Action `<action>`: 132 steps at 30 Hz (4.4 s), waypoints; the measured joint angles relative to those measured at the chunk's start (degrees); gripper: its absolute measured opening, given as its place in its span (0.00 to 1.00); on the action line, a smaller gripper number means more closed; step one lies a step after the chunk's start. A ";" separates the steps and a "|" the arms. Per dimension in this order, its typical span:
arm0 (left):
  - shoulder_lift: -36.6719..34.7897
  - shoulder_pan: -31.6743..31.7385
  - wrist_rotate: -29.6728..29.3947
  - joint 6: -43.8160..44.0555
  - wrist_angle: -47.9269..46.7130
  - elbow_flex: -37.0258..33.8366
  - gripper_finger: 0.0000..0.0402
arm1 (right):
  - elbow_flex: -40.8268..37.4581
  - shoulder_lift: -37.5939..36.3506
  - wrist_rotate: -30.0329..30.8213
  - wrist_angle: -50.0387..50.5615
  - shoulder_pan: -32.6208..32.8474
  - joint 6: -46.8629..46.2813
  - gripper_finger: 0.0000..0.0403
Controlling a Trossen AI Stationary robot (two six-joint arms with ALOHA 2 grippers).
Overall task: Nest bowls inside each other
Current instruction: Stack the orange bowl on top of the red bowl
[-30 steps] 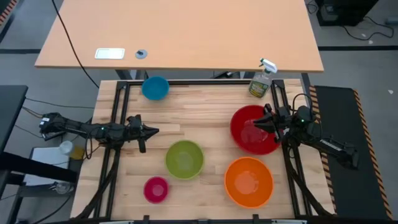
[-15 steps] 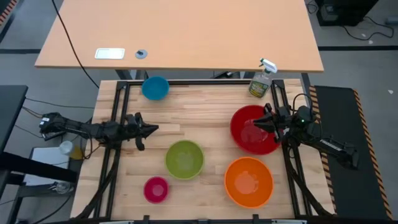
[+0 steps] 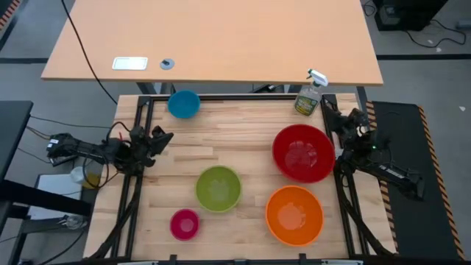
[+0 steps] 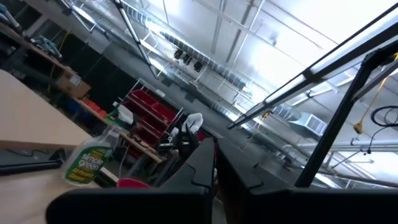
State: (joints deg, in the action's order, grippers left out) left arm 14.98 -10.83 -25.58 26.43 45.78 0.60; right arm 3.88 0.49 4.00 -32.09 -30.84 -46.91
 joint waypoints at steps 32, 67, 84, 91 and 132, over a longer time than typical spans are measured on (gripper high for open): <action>4.46 0.16 -13.25 4.41 -17.66 12.29 0.05 | 23.92 25.11 -25.73 44.89 2.16 5.11 0.19; 40.41 2.46 -16.75 17.47 -61.11 47.80 0.55 | 65.85 86.06 -16.93 85.09 45.77 60.64 0.62; 39.97 2.36 -5.65 18.99 -64.66 47.80 0.55 | 65.83 95.99 -15.58 83.13 49.22 60.69 0.29; 36.52 2.23 -4.98 19.65 -64.72 47.80 0.55 | 65.83 95.35 -16.74 82.23 48.12 60.22 0.06; 32.26 2.23 -4.04 20.74 -64.46 47.78 0.55 | 103.47 91.55 -21.66 120.42 24.91 63.28 0.07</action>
State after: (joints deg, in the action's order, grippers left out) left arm 47.24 -8.60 -29.63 47.18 -18.68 48.38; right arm 107.35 92.04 -17.66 88.33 -5.93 16.37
